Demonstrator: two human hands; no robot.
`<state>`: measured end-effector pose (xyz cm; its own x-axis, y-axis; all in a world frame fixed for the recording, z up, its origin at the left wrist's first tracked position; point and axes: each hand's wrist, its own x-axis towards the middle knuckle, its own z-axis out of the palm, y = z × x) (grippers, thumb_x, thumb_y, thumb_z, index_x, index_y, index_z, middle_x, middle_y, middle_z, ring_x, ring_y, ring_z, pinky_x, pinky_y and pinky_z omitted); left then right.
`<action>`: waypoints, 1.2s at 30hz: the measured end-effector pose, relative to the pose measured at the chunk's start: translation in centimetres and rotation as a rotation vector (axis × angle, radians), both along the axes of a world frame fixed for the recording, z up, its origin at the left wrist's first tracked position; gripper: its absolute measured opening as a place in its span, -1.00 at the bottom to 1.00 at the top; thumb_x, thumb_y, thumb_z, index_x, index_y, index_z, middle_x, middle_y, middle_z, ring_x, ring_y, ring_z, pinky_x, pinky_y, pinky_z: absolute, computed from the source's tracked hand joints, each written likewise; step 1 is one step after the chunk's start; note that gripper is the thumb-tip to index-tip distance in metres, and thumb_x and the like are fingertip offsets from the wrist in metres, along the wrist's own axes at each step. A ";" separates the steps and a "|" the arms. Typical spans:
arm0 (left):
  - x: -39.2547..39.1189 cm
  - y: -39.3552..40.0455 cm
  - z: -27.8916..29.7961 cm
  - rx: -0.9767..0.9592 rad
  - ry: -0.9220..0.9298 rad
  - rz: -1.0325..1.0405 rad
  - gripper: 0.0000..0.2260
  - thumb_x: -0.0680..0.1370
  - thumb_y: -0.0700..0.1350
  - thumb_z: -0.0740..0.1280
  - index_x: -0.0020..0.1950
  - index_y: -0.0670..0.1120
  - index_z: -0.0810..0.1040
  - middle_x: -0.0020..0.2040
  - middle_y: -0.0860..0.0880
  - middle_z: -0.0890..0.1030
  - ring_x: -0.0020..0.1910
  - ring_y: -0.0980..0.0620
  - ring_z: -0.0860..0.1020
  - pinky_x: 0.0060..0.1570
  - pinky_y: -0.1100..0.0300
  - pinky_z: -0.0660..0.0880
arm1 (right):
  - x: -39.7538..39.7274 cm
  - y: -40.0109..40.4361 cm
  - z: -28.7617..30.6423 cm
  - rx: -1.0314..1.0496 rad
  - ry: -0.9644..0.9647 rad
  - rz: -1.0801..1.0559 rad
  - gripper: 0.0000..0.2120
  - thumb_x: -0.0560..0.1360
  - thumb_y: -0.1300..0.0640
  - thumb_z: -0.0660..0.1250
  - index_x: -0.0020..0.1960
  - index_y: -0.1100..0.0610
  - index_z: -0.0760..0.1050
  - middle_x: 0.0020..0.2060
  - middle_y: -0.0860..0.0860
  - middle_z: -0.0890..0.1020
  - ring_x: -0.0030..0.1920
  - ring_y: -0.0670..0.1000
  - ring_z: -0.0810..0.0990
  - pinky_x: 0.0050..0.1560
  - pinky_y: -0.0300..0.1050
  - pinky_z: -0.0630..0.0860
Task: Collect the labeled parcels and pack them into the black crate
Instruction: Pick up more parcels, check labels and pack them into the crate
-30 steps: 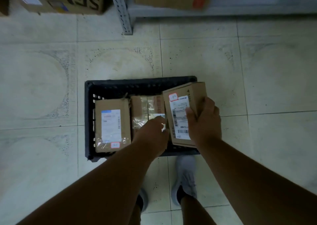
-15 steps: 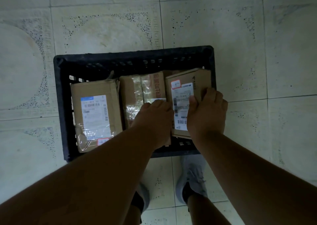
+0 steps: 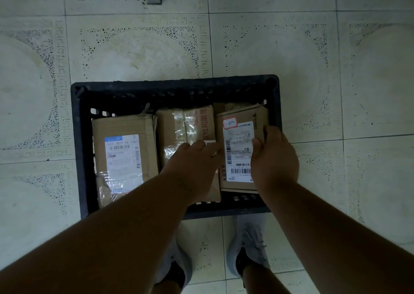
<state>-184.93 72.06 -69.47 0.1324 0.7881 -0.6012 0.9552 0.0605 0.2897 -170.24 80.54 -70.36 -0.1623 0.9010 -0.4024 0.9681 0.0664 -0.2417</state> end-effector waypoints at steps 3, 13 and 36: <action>0.2 -0.8 -0.1 -0.024 0.012 -0.032 -0.34 0.57 -0.14 0.25 0.60 0.03 0.01 0.62 -0.03 -0.01 0.54 -0.10 0.11 0.46 -0.10 0.15 | 0.3 0.2 -0.4 -0.083 -0.029 0.011 -0.77 0.66 0.07 0.12 0.29 0.09 0.33 0.01 0.07 0.62 -0.10 0.08 0.61 -0.22 -0.10 0.45; 1.1 -0.4 -0.8 0.040 0.054 -0.031 -0.43 0.58 -0.08 0.22 0.57 0.03 0.12 0.57 0.00 0.14 0.51 -0.14 0.14 0.44 -0.11 0.15 | -0.2 0.4 -1.9 0.084 -0.185 0.439 0.01 0.35 0.11 0.53 0.59 0.20 -0.02 0.50 0.31 0.20 0.44 0.31 0.29 0.40 0.18 0.33; 0.2 2.8 -1.7 0.241 -0.083 0.417 -0.58 0.57 0.04 0.25 0.40 -0.03 0.32 0.36 -0.07 0.38 0.27 -0.08 0.46 0.22 -0.03 0.48 | -0.3 4.2 -2.5 0.187 -0.189 0.671 -0.52 0.59 -0.17 0.11 0.16 0.24 0.46 0.05 0.22 0.57 0.04 0.22 0.52 0.10 0.08 0.47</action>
<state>-184.71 74.89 -71.12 -0.1847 0.8997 -0.3956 0.8366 0.3551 0.4171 -170.55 84.73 -72.87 -0.6475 0.6884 -0.3269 0.7285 0.6850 -0.0005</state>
